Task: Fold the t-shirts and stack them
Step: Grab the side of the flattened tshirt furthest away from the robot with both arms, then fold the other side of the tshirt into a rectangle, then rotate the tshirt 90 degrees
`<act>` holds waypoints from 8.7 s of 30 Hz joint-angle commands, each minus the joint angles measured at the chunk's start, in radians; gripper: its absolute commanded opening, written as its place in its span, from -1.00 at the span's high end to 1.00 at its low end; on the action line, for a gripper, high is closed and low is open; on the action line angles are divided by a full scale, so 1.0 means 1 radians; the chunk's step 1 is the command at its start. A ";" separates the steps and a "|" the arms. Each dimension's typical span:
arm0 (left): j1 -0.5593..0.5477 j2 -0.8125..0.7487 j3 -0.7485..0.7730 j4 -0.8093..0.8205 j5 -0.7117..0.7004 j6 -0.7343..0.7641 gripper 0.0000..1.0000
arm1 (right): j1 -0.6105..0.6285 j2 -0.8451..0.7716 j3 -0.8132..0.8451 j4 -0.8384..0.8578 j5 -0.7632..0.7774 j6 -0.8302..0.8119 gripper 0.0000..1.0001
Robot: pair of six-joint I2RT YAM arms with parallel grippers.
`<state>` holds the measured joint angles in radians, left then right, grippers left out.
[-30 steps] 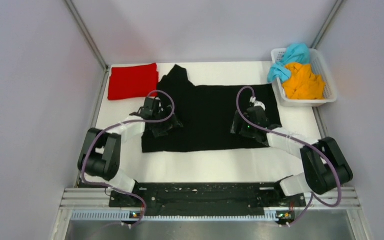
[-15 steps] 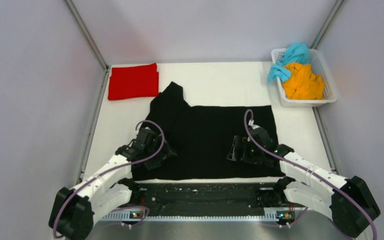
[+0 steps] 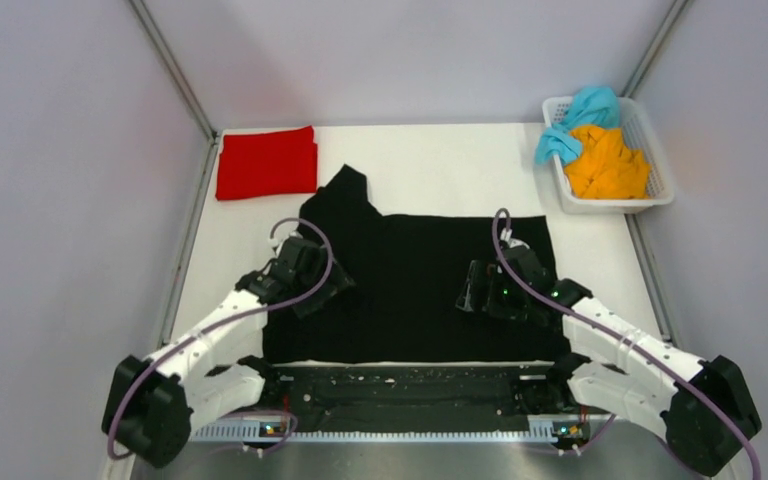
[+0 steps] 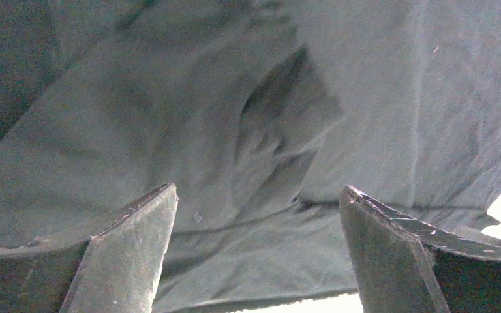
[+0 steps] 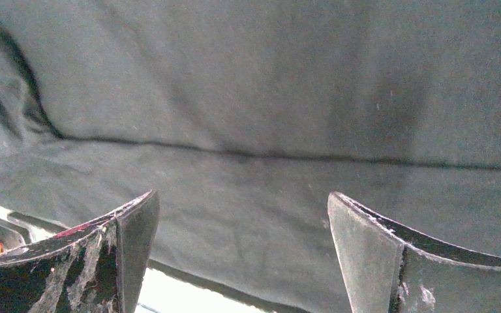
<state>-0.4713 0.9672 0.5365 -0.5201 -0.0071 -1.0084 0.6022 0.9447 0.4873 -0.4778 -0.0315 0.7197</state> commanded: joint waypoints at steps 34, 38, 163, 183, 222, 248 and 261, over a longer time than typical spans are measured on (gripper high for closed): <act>0.214 1.305 1.519 -0.058 -0.096 0.645 -0.98 | -0.368 0.388 0.369 0.206 0.113 -0.230 -0.97; 0.246 1.463 1.734 -0.085 -0.054 0.640 -0.98 | -0.368 0.410 0.351 0.216 0.106 -0.219 -0.98; 0.128 0.595 0.810 0.043 -0.102 0.676 1.00 | -0.450 0.640 0.537 0.182 0.535 -0.233 1.00; -0.087 -0.020 0.357 -0.160 -0.292 0.356 1.00 | -0.398 0.274 0.374 0.026 0.578 -0.298 1.00; -0.099 -0.385 0.063 -0.144 0.045 0.193 -0.97 | -0.398 0.040 0.227 -0.014 0.214 -0.188 -0.97; 0.099 0.531 0.122 0.396 0.145 0.160 -0.97 | -0.397 0.470 0.135 0.305 -0.075 -0.206 -0.97; 0.131 1.353 1.128 0.432 0.453 0.186 -0.97 | -0.215 0.269 -0.014 0.073 -0.219 -0.144 -0.97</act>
<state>-0.2939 2.0689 1.3643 -0.0708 0.4240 -0.8658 0.2577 1.2774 0.5507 -0.1532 -0.1394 0.5270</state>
